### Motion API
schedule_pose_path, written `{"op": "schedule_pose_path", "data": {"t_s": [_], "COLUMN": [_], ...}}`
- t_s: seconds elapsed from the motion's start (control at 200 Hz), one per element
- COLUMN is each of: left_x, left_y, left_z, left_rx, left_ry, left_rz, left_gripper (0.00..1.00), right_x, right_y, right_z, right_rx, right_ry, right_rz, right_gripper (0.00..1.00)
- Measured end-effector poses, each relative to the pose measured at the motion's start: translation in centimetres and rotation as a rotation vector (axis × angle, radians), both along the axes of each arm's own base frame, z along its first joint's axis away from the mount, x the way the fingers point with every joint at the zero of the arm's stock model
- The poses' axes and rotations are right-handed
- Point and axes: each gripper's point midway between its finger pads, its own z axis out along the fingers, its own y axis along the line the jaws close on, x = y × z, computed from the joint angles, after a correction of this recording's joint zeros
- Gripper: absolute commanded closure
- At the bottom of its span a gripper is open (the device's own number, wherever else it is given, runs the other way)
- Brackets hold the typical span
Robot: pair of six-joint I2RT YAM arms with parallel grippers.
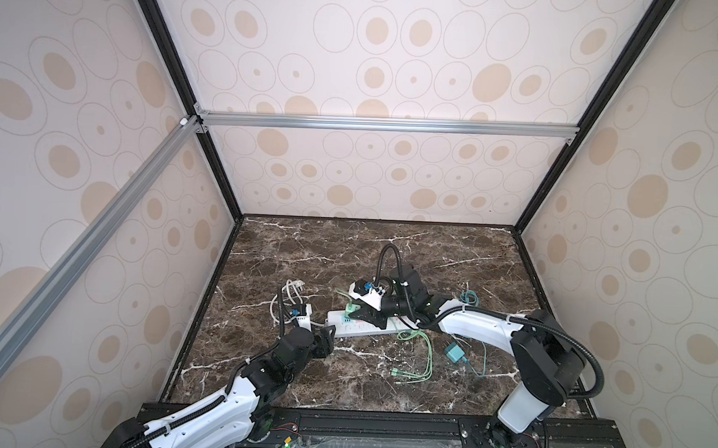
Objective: Insert plugs into power strip
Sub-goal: Insert the plug into the socket.
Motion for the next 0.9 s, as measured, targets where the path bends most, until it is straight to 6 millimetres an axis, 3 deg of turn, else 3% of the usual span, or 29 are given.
{"op": "schedule_pose_path", "data": {"t_s": [0.205,0.51,0.9], "left_x": [-0.3,-0.5,0.7], "left_y": [0.1,-0.3,-1.1], "left_z": [-1.5,-2.9,-4.0], "left_rx": [-0.075,-0.167,-0.203], "left_ry": [0.087,0.179,0.245], "left_rz": [-0.013,-0.03,-0.04], "left_gripper": [0.37,0.45,0.53], "right_x": [0.7,0.7,0.6], "right_y": [1.4,1.9,1.9], "right_z": [-2.8,-2.9,-5.0], "right_rx": [-0.024,-0.02,-0.054], "right_ry": [-0.017,-0.048,-0.05], "right_rz": [0.029,0.062,0.086], "right_gripper": [1.0,1.0,1.0]}}
